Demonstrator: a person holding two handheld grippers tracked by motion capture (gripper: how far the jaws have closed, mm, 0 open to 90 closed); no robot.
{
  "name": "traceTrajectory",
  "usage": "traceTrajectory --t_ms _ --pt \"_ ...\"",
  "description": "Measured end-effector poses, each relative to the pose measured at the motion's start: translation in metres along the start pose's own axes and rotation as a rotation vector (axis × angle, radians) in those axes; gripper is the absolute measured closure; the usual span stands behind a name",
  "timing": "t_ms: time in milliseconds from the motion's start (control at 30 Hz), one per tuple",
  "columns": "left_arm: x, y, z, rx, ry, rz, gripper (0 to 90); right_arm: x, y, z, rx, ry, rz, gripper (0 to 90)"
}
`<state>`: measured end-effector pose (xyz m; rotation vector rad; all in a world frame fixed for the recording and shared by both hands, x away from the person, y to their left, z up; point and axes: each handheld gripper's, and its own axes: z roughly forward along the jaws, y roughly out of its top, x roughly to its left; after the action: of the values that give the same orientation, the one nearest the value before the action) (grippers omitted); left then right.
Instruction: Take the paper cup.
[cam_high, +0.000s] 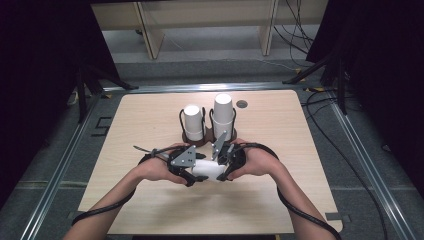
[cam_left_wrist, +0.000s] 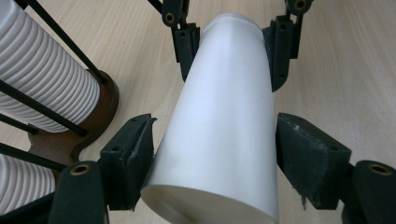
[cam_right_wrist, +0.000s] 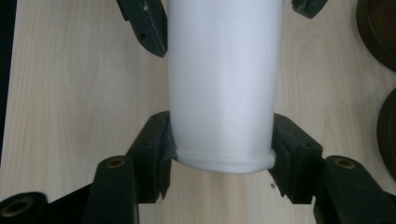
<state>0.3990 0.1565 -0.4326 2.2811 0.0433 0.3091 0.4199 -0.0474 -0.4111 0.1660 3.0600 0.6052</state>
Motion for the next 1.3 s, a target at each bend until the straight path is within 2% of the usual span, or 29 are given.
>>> traceTrajectory --t_ms 100,200,233,333,367,400,433,467,500,533,600,633,667,700,733,767,867,900,933,967,1000,1033,1100,1133,1167,1200,1233,1267,1300 --pt "0.000 -0.003 0.000 0.003 -0.007 0.001 32.4 -0.001 -0.001 -0.001 -0.016 -0.012 -0.035 50.7" --pt "0.000 -0.004 -0.001 0.007 -0.015 -0.004 34.5 -0.002 -0.002 -0.002 -0.025 -0.010 -0.038 51.1" --pt "0.000 -0.005 -0.001 0.005 -0.012 -0.001 34.8 -0.005 -0.002 0.000 -0.058 -0.010 -0.090 51.0" --pt "0.000 -0.006 -0.001 -0.010 -0.010 -0.005 35.9 -0.005 -0.003 -0.001 -0.062 -0.019 -0.092 48.5" --pt "0.002 -0.007 -0.003 -0.004 -0.023 -0.011 36.2 -0.006 -0.003 -0.002 -0.076 -0.020 -0.105 45.5" --pt "0.002 -0.007 -0.003 -0.004 -0.023 -0.011 36.3 -0.006 -0.003 -0.002 -0.076 -0.020 -0.105 45.5" --pt "0.002 -0.009 -0.004 -0.024 -0.014 -0.018 36.4 -0.004 -0.003 -0.003 -0.103 -0.008 -0.087 40.6" --pt "0.003 -0.009 -0.005 -0.018 -0.022 -0.017 36.5 -0.005 -0.003 -0.005 -0.110 -0.022 -0.095 39.6" --pt "0.002 -0.010 -0.005 -0.031 -0.019 -0.024 36.6 -0.006 -0.004 -0.005 -0.116 -0.029 -0.102 37.6" --pt "0.002 -0.010 -0.005 -0.037 -0.020 -0.031 36.6 -0.003 -0.004 -0.007 -0.116 -0.025 -0.060 35.2" --pt "0.003 -0.011 -0.006 -0.035 -0.030 -0.030 36.8 -0.002 -0.004 -0.007 -0.133 -0.019 -0.051 33.0" --pt "0.003 -0.013 -0.007 -0.043 -0.018 -0.046 36.7 -0.004 -0.005 -0.008 -0.159 -0.017 -0.044 28.2" --pt "0.003 -0.013 -0.007 -0.043 -0.018 -0.046 36.8 -0.004 -0.005 -0.008 -0.159 -0.017 -0.044 28.2" --pt "0.003 -0.016 -0.007 -0.054 -0.013 -0.057 36.7 -0.004 -0.006 -0.012 -0.206 -0.008 -0.026 21.2" --pt "0.003 -0.016 -0.007 -0.054 -0.013 -0.057 36.7 -0.004 -0.006 -0.012 -0.206 -0.008 -0.026 21.2" --pt "0.003 -0.017 -0.007 -0.066 -0.008 -0.063 36.7 -0.005 -0.006 -0.014 -0.233 -0.013 -0.039 19.3" --pt "0.004 -0.022 -0.010 -0.103 0.017 -0.087 36.8 -0.005 -0.010 -0.021 -0.290 -0.024 -0.012 18.5" --pt "0.005 -0.025 -0.013 -0.133 0.021 -0.125 36.8 -0.007 -0.014 -0.025 -0.349 -0.039 0.017 17.7" --pt "0.005 -0.028 -0.014 -0.149 0.038 -0.141 36.7 -0.008 -0.016 -0.028 -0.379 -0.046 0.033 16.7" --pt "0.004 -0.031 -0.015 -0.173 0.053 -0.166 36.6 -0.008 -0.021 -0.032 -0.436 -0.063 0.063 16.2" --pt "0.004 -0.031 -0.015 -0.173 0.053 -0.166 36.3 -0.008 -0.021 -0.032 -0.436 -0.063 0.063 16.2" --pt "0.003 -0.037 -0.015 -0.217 0.081 -0.202 36.2 -0.010 -0.030 -0.038 -0.516 -0.100 0.109 15.8" --pt "0.003 -0.040 -0.016 -0.224 0.091 -0.216 35.9 -0.011 -0.041 -0.042 -0.599 -0.124 0.160 15.7" --pt "0.002 -0.042 -0.018 -0.240 0.109 -0.227 35.9 -0.011 -0.041 -0.042 -0.599 -0.124 0.160 15.7" --pt "0.001 -0.045 -0.019 -0.261 0.114 -0.249 35.9 -0.012 -0.047 -0.042 -0.633 -0.143 0.191 15.7" --pt "-0.002 -0.048 -0.021 -0.295 0.148 -0.268 35.7 -0.012 -0.060 -0.039 -0.688 -0.212 0.248 15.5" --pt "-0.003 -0.050 -0.021 -0.322 0.155 -0.277 35.7 -0.011 -0.064 -0.038 -0.702 -0.213 0.282 15.6" --pt "-0.003 -0.050 -0.021 -0.322 0.155 -0.277 35.6 -0.011 -0.064 -0.038 -0.702 -0.213 0.282 15.6" --pt "-0.007 -0.053 -0.024 -0.370 0.189 -0.310 35.6 -0.009 -0.073 -0.031 -0.763 -0.227 0.342 15.6"
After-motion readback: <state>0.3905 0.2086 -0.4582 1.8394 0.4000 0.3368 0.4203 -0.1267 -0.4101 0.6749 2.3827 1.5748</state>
